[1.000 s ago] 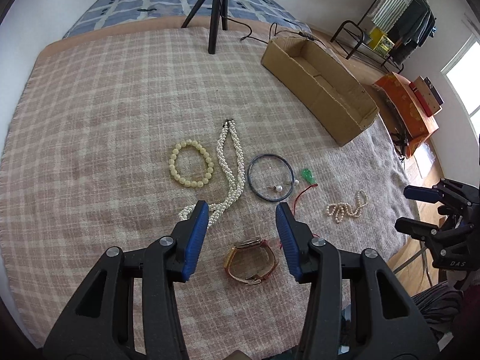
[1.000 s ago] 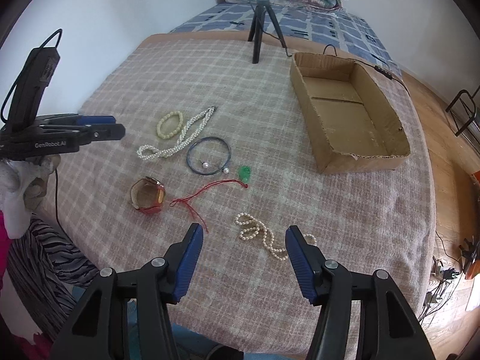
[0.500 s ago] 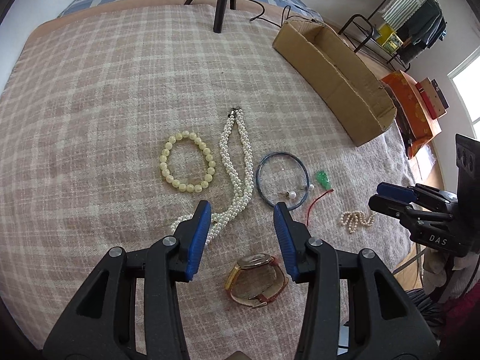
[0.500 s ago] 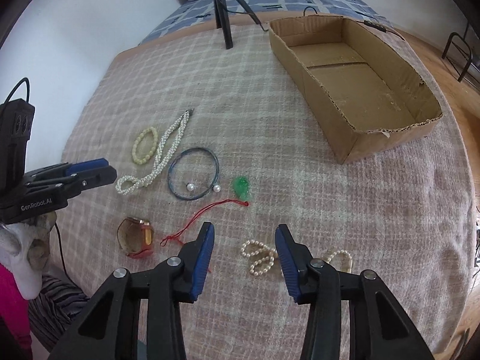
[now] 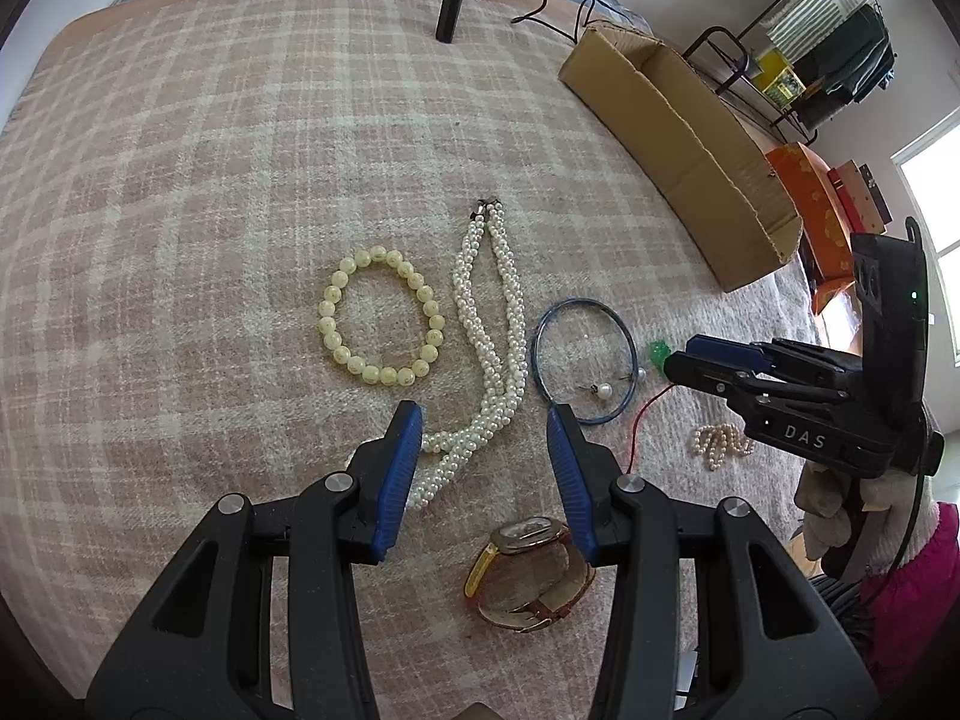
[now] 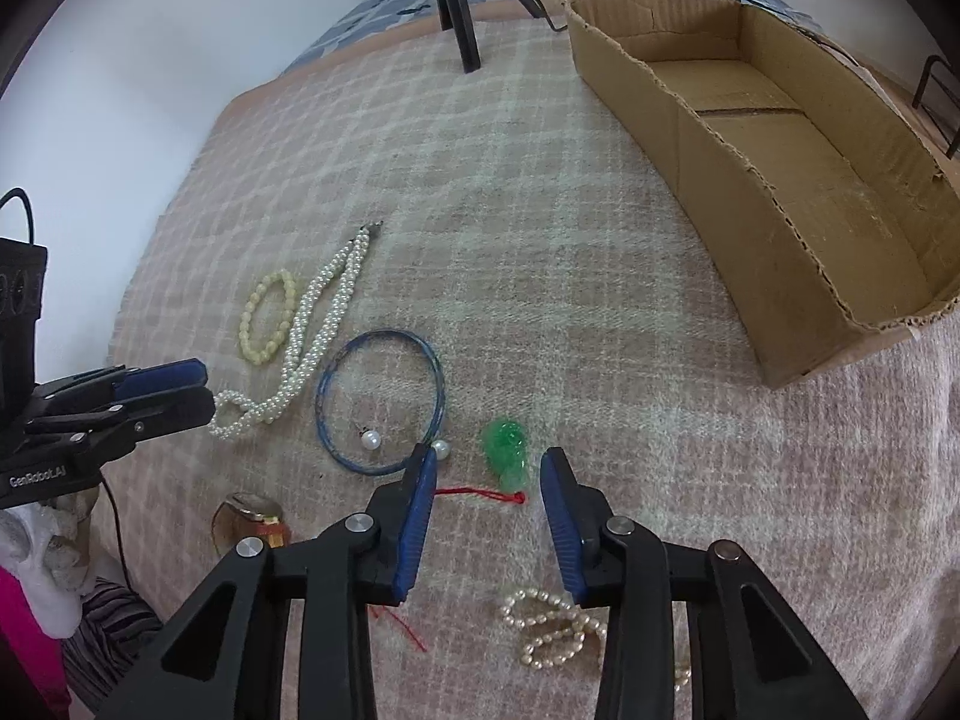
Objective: Organize jewelry
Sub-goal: 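Close left tool on white pearl necklace while right tool closes on green pendant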
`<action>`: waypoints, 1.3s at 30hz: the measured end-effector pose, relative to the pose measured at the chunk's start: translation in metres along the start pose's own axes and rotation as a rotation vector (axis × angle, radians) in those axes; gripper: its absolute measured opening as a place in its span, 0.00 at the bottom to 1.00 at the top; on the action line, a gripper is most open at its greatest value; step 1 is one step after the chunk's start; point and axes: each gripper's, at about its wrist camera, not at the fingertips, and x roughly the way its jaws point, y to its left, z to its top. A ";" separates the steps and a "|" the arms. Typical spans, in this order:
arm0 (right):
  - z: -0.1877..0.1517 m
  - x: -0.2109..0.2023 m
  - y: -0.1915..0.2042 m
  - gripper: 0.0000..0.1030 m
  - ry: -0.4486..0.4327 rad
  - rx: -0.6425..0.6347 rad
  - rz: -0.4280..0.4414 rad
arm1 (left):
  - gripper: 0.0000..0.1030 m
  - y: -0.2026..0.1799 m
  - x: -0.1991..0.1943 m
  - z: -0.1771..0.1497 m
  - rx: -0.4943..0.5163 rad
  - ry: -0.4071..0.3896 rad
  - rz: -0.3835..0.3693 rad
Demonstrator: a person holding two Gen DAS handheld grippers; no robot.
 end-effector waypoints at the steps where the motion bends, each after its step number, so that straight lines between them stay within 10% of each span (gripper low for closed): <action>1: 0.002 0.003 -0.001 0.35 0.005 0.001 -0.007 | 0.43 0.001 0.002 0.000 -0.001 0.006 -0.002; 30: -0.013 0.017 0.023 0.27 -0.014 -0.213 -0.181 | 0.43 -0.030 0.032 -0.014 0.182 0.017 0.118; 39: -0.024 0.010 0.016 0.27 -0.037 -0.235 -0.152 | 0.22 -0.035 0.041 -0.014 0.231 0.021 0.171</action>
